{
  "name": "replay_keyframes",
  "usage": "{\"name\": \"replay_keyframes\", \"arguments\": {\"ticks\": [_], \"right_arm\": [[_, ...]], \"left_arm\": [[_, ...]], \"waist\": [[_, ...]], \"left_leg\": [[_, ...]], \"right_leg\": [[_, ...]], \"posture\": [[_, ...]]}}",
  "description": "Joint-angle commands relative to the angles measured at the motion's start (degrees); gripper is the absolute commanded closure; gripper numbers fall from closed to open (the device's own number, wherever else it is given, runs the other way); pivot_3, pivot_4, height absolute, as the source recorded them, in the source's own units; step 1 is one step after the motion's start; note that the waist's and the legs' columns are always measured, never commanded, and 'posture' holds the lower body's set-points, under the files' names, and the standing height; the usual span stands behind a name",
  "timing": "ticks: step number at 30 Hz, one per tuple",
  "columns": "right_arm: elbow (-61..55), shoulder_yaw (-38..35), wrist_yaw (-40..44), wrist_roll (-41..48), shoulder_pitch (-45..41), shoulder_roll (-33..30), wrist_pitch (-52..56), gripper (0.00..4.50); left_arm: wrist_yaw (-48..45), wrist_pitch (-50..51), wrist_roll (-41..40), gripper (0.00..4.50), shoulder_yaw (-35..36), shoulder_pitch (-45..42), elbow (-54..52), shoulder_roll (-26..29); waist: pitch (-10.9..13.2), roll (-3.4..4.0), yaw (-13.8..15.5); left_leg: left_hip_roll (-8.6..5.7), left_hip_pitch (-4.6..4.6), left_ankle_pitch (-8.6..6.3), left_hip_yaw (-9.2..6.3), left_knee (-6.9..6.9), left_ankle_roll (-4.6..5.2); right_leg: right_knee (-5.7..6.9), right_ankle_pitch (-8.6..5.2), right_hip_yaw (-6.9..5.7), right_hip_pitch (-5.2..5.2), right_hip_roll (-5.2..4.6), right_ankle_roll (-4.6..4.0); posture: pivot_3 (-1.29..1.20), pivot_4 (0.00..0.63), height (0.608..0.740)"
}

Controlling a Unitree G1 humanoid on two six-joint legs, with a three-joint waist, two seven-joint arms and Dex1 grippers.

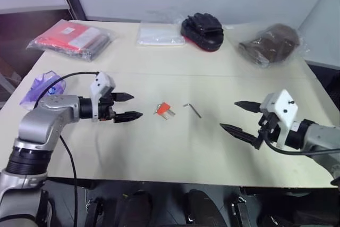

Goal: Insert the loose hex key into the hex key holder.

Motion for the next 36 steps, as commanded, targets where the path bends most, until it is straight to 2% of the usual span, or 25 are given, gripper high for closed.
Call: {"name": "replay_keyframes", "arguments": {"ticks": [1, 5, 25, 31, 36], "right_arm": [[-1.8, -1.7, -0.2, 1.4, -1.1, -1.0, 0.2, 0.31], [-1.7, -1.6, -0.8, 1.5, -1.4, -1.1, 0.1, 0.31], [-1.0, 1.4, -2.4, 0.1, -2.5, -0.2, -1.5, 0.31], [4.6, 11.3, -7.2, -8.4, -8.9, 5.1, -7.2, 0.31], [15.5, 24.1, -8.5, -21.4, -15.8, 10.4, -16.9, 0.31]], "left_arm": [[-0.8, -0.2, -0.5, 0.03, -0.1, -0.7, -2.2, 0.7], [0.1, 0.3, -1.2, 0.03, 0.3, -1.5, -1.8, -0.9], [1.9, -1.2, 0.4, 0.03, -0.3, -1.5, -1.2, -1.7], [4.3, -3.4, 2.7, 0.03, -1.4, -1.5, -0.1, -3.9], [6.7, -8.1, 5.8, 0.03, -1.9, -1.2, 1.8, -6.3]], "waist": [[0.0, -0.02, -0.1], [0.0, -0.04, 0.0], [0.0, -0.04, 0.0], [0.0, -0.05, -0.1], [0.0, -0.05, -0.2]], "left_leg": [[0.00, 0.00, 0.00, 0.00, 0.00, 0.00], [0.01, -0.02, 0.00, 0.01, 0.00, 0.00], [0.01, -0.04, 0.00, 0.01, 0.00, 0.00], [0.01, -0.04, 0.00, 0.04, 0.00, 0.00], [0.01, -0.09, 0.00, 0.08, 0.00, 0.00]], "right_leg": [[0.00, 0.00, 0.00, 0.00, 0.00, 0.00], [0.00, 0.00, 0.00, -0.03, 0.00, 0.00], [0.00, 0.00, 0.01, -0.05, 0.00, 0.00], [0.01, 0.00, 0.03, -0.08, 0.00, 0.00], [0.04, 0.01, 0.06, -0.19, 0.00, 0.00]], "posture": [[0.00, 0.150, 0.740], [0.00, 0.150, 0.740], [0.00, 0.150, 0.740], [0.00, 0.150, 0.740], [0.00, 0.150, 0.740]]}}
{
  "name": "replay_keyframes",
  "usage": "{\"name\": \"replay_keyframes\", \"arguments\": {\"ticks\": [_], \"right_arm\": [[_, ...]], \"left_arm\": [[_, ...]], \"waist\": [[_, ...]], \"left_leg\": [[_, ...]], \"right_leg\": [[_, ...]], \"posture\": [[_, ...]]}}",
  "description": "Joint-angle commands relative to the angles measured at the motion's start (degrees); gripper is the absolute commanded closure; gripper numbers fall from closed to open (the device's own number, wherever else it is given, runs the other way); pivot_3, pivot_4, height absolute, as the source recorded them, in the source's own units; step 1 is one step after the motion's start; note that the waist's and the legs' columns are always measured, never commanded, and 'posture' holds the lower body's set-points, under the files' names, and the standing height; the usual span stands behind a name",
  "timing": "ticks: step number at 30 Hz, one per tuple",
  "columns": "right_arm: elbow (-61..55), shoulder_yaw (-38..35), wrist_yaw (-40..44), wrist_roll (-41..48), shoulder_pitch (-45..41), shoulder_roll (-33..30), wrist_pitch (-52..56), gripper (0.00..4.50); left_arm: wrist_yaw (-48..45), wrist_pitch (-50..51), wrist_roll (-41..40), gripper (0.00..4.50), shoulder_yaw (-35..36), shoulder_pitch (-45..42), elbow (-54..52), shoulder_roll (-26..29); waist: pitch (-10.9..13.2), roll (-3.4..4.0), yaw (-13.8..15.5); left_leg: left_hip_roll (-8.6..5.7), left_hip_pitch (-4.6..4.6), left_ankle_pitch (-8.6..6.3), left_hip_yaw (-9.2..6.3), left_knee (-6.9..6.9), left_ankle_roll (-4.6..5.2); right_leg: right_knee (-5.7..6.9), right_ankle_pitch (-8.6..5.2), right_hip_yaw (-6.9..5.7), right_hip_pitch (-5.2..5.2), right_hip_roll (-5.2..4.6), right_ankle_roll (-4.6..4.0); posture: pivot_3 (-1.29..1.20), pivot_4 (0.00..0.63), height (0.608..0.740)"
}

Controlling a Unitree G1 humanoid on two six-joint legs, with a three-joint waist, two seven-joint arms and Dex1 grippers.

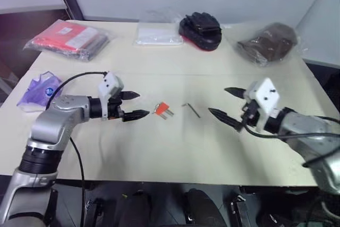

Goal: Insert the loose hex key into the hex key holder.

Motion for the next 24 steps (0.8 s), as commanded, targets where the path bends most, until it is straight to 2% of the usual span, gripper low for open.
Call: {"name": "replay_keyframes", "arguments": {"ticks": [1, 9, 15, 24], "right_arm": [[7.0, 6.7, -0.6, -8.1, -4.3, 3.3, -7.1, 0.31], [30.8, 18.5, 2.4, -20.1, -17.0, 14.3, -21.9, 0.31], [40.7, 19.9, 3.7, -23.7, -19.5, 19.3, -28.8, 0.31], [48.8, 20.2, 4.3, -28.7, -21.0, 21.3, -36.1, 0.31]], "left_arm": [[1.8, -3.0, 1.6, 0.03, 0.3, -0.7, 0.7, -1.2], [2.4, -3.1, 1.6, 0.03, 1.1, 0.3, -0.9, -2.0], [3.7, -2.4, 1.0, 0.03, 1.9, 1.2, -2.4, -2.0], [5.1, -1.9, 0.5, 0.03, 2.0, 1.9, -3.9, -2.5]], "waist": [[0.0, 0.00, 0.1], [0.0, 0.00, -0.1], [0.0, 0.00, 0.1], [0.0, 0.01, -0.1]], "left_leg": [[0.00, -0.02, 0.00, -0.01, 0.00, 0.00], [0.01, -0.07, 0.00, 0.04, 0.01, 0.00], [0.01, -0.08, 0.00, 0.00, 0.00, -0.01], [0.01, -0.05, 0.01, 0.03, 0.02, -0.01]], "right_leg": [[0.00, 0.00, -0.01, -0.02, 0.00, 0.00], [0.07, 0.01, -0.01, -0.12, -0.03, 0.00], [0.13, 0.01, -0.05, -0.14, -0.09, 0.00], [0.23, 0.02, -0.05, -0.16, -0.10, 0.01]], "posture": [[0.00, 0.150, 0.740], [0.00, 0.150, 0.740], [0.00, 0.150, 0.740], [0.00, 0.150, 0.740]]}}
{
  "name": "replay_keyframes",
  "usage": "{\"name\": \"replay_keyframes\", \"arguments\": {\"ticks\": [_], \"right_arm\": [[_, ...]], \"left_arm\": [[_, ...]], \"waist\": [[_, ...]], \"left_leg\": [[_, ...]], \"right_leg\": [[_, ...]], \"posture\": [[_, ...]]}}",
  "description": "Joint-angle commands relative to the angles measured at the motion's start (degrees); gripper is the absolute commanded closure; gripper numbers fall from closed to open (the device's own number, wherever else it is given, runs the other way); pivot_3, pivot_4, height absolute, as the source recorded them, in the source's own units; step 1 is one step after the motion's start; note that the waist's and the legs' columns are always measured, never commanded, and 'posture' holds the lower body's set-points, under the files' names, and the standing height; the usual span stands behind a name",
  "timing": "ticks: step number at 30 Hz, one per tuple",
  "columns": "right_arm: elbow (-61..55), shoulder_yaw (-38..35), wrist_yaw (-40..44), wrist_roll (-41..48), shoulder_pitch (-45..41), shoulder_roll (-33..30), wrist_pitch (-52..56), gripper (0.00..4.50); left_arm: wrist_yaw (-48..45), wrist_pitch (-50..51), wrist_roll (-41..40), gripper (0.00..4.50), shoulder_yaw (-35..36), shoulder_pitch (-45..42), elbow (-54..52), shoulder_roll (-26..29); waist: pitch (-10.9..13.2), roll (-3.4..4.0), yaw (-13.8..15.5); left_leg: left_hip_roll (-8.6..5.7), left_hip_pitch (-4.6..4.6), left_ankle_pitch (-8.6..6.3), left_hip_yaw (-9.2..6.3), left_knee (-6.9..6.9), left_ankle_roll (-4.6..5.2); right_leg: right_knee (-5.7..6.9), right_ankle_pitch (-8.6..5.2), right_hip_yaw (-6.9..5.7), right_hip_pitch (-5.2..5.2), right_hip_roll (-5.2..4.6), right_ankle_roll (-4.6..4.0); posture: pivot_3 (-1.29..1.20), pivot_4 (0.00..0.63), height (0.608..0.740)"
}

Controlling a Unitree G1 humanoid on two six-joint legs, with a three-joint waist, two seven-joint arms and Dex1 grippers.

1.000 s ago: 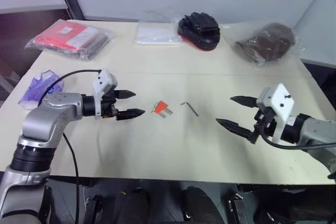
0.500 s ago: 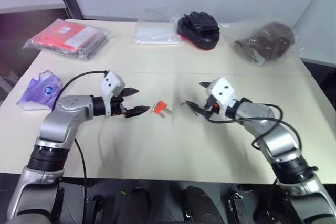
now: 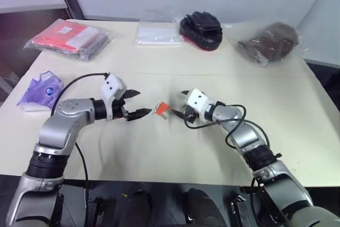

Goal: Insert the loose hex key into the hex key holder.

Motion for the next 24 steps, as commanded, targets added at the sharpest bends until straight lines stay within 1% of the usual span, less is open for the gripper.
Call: {"name": "replay_keyframes", "arguments": {"ticks": [1, 7, 12, 16, 24], "right_arm": [[0.7, -0.7, 0.4, -1.3, -2.0, 0.8, -2.7, 0.31], [1.9, -1.0, 1.5, -1.4, -2.0, 2.1, -2.8, 0.31], [0.1, 0.0, 5.8, -0.2, -0.8, 2.8, -0.3, 0.31], [-0.7, 0.4, 7.5, 0.1, -0.4, 3.7, 0.1, 0.31], [0.3, 1.0, 8.6, -0.7, -1.4, 6.3, 0.2, 0.31]], "left_arm": [[0.8, -0.4, -0.7, 0.03, 1.3, -0.5, -2.1, -0.3], [1.4, -0.4, -0.9, 0.03, 1.1, -0.3, -2.4, -0.8], [1.8, -0.4, -1.2, 0.03, 1.4, -0.5, -2.4, -0.9], [2.3, 0.0, -1.6, 0.03, 1.9, -0.4, -2.9, -1.0], [3.3, 0.6, -2.0, 0.03, 2.5, 0.7, -4.4, -1.0]], "waist": [[0.0, 0.00, 0.0], [0.0, 0.00, -0.1], [0.0, 0.00, -0.1], [0.0, 0.00, -0.2], [0.0, 0.01, -1.4]], "left_leg": [[0.00, 0.00, 0.00, 0.00, 0.00, 0.00], [0.01, 0.01, 0.00, 0.00, 0.00, 0.00], [0.01, 0.01, 0.00, 0.00, 0.00, 0.00], [0.01, 0.02, 0.00, 0.00, 0.00, 0.00], [0.01, 0.02, 0.00, -0.02, -0.01, 0.00]], "right_leg": [[0.01, 0.00, 0.00, -0.01, 0.00, 0.00], [0.03, 0.00, 0.00, -0.02, 0.00, 0.00], [0.04, 0.00, 0.00, -0.01, 0.00, 0.00], [0.04, 0.00, 0.00, -0.01, 0.01, 0.00], [0.07, 0.00, 0.00, -0.02, 0.00, 0.00]], "posture": [[0.00, 0.150, 0.740], [0.00, 0.150, 0.740], [0.00, 0.150, 0.740], [0.00, 0.150, 0.740], [0.00, 0.150, 0.740]]}}
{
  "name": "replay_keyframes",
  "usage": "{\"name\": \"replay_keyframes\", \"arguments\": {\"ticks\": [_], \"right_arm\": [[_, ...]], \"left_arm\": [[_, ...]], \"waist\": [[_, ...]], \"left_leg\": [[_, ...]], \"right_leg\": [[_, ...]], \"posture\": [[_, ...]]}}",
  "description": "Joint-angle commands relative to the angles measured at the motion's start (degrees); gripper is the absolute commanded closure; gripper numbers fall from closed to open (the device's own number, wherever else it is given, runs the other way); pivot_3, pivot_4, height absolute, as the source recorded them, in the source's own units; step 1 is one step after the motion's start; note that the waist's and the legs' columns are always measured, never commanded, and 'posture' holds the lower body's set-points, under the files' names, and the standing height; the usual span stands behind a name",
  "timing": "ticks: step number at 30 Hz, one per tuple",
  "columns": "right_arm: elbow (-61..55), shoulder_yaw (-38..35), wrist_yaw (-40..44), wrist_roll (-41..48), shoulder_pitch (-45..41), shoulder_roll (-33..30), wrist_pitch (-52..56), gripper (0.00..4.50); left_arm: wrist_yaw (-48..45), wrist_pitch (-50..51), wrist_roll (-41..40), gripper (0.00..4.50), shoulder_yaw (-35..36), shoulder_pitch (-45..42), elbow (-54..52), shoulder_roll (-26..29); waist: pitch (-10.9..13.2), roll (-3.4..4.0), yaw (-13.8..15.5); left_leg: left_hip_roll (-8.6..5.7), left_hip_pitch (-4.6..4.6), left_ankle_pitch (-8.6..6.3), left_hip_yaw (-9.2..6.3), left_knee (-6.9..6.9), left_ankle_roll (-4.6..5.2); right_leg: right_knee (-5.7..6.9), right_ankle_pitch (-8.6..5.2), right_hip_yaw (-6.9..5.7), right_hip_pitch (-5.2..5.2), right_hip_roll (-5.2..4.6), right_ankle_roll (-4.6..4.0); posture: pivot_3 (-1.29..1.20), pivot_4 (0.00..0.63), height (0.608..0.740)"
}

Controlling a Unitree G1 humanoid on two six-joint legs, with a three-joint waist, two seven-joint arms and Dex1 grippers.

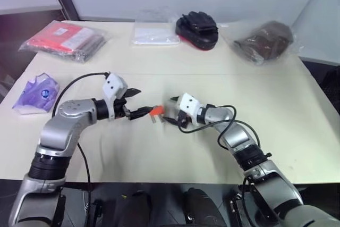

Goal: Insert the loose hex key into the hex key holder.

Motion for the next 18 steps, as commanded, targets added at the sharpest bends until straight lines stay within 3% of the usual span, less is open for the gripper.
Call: {"name": "replay_keyframes", "arguments": {"ticks": [1, 18], "right_arm": [[-0.6, 0.7, 0.7, -0.4, -0.8, 1.1, -0.4, 0.31], [6.3, -0.5, 5.9, 1.5, -4.9, 4.8, 1.9, 0.31]], "left_arm": [[0.5, 0.1, -1.3, 0.03, 1.9, 0.1, -2.4, 0.2], [-0.3, 4.7, -5.3, 0.03, 5.1, 2.6, -4.5, 3.8]], "waist": [[0.0, 0.00, 0.0], [0.0, 0.00, -0.1]], "left_leg": [[0.00, 0.00, 0.00, 0.00, 0.00, 0.00], [0.01, 0.04, 0.00, -0.03, -0.01, 0.00]], "right_leg": [[0.02, 0.00, 0.00, -0.01, 0.00, 0.00], [0.11, 0.00, 0.00, -0.05, -0.01, 0.00]], "posture": [[0.00, 0.150, 0.740], [0.00, 0.150, 0.740]]}}
